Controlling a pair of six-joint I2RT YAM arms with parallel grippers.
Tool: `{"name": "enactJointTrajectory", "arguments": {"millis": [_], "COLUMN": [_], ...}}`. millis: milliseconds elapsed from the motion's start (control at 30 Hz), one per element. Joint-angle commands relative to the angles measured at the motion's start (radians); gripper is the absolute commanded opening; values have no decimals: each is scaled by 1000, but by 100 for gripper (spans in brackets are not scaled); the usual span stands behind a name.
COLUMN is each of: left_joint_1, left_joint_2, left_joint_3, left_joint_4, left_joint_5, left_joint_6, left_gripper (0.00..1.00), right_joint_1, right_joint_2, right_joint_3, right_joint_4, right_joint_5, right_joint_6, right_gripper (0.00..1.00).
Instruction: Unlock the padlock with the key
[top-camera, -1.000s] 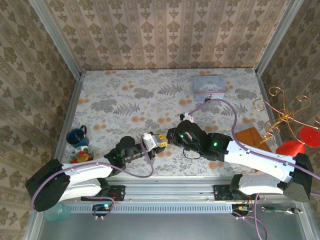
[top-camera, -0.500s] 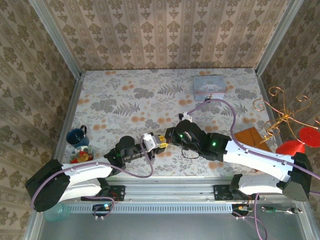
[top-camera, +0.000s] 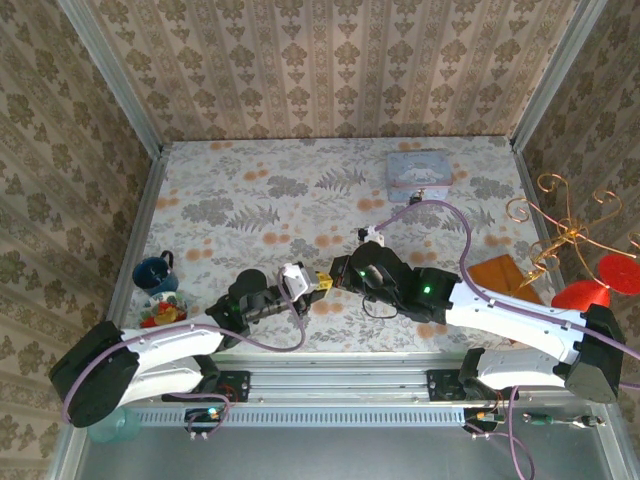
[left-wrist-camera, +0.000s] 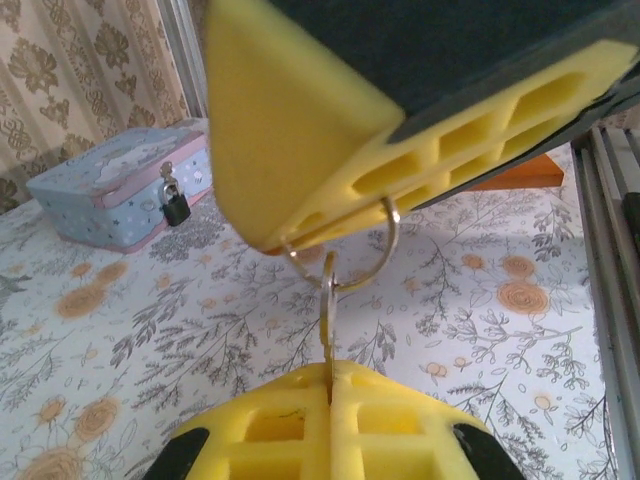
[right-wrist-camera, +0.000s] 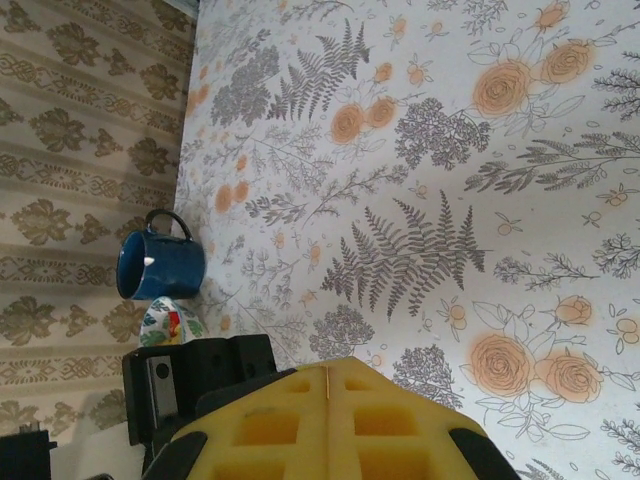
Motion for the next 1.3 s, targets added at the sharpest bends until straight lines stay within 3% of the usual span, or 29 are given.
{"name": "enactJointTrajectory", "arguments": {"millis": [0, 100, 300, 433, 567, 733, 833, 1267], "left_joint_1": [13, 15, 15, 15, 10, -23, -48, -81], "left_joint_2": [-32, -35, -39, -39, -36, -8, 2, 10], "left_joint_3": [22, 35, 51, 80, 108, 162, 178, 189], "left_joint_4": [-20, -68, -131, -219, -309, -448, -485, -520], "left_joint_5": [28, 19, -14, -37, -37, -3, 15, 84], "left_joint_6": [-13, 8, 34, 59, 97, 180, 207, 238], "left_gripper": [0, 0, 0, 0, 0, 0, 0, 0], "right_joint_1": [6, 4, -3, -8, -9, -8, -7, -7], "right_joint_2": [-9, -18, -47, -100, -169, -274, -314, -307], "right_joint_3": [-21, -17, -46, -104, -176, -306, -353, -408], "right_joint_4": [-21, -53, -80, 4, 59, 149, 172, 238], "right_joint_5": [48, 75, 134, 150, 148, -50, -160, -295], "right_joint_6": [20, 4, -58, -259, -572, -943, -1036, -1181], "right_gripper": [0, 6, 42, 55, 56, 54, 52, 45]}}
